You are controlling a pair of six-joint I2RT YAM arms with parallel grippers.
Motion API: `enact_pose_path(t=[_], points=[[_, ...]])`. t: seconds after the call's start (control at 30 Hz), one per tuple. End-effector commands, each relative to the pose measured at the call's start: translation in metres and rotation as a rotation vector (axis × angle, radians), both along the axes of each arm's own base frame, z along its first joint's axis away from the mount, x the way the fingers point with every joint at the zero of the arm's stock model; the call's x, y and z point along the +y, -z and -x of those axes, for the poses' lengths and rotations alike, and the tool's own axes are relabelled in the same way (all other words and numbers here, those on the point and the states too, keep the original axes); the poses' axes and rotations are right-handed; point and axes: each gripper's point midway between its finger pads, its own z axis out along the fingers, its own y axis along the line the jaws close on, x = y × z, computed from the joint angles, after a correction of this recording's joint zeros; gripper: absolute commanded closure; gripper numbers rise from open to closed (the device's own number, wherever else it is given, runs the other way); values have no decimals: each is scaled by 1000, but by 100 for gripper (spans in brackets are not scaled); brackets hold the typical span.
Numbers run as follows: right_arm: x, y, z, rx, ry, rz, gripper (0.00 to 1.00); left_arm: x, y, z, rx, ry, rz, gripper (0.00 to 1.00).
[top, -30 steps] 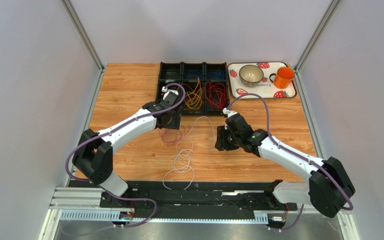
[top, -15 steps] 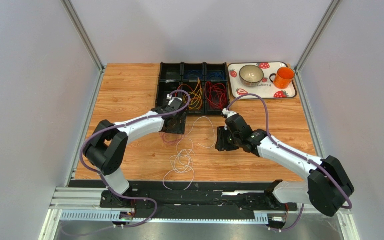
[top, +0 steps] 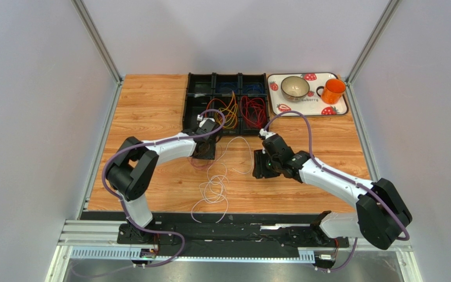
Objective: Untangle the cables
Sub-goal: Untie the cable.
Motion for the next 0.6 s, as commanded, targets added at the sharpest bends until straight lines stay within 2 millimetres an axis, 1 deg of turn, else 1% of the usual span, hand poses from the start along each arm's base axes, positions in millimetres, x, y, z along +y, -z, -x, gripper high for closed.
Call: enact_pose_path(t=[0.0, 0.03, 0.07, 0.13, 0.17, 0.23, 0.27, 0.33, 0.43, 0.47, 0.53, 0.57], points=[[12, -13, -12, -48, 0, -30, 55, 8, 19, 6, 23, -24, -21, 57], [12, -13, -13, -46, 1, -30, 55, 8, 19, 5, 23, -28, -17, 63], [12, -13, -13, -47, 0, -29, 55, 10, 22, 7, 29, -33, -20, 75], [13, -14, -15, -48, 2, -30, 55, 12, 24, 7, 28, -37, -18, 86], [13, -13, -15, -45, 1, -27, 55, 14, 26, 8, 34, -39, -21, 100], [15, -13, -15, -44, -1, -27, 55, 15, 26, 7, 29, -41, -14, 100], [16, -12, -16, -43, -1, -26, 55, 18, 26, 7, 31, -48, -16, 100], [17, -11, -16, -40, -5, -25, 55, 20, 21, 6, 21, -42, -15, 100], [21, -11, -17, -39, -11, -27, 55, 23, 3, 5, -4, -42, -6, 100], [23, -13, -18, -43, -13, -31, 55, 21, -12, 2, -35, -40, 13, 100], [25, -14, -19, -45, -12, -36, 55, 24, -27, 4, -47, -36, 16, 100], [24, -15, -19, -47, -10, -36, 55, 21, -45, 0, -83, -33, 39, 100]])
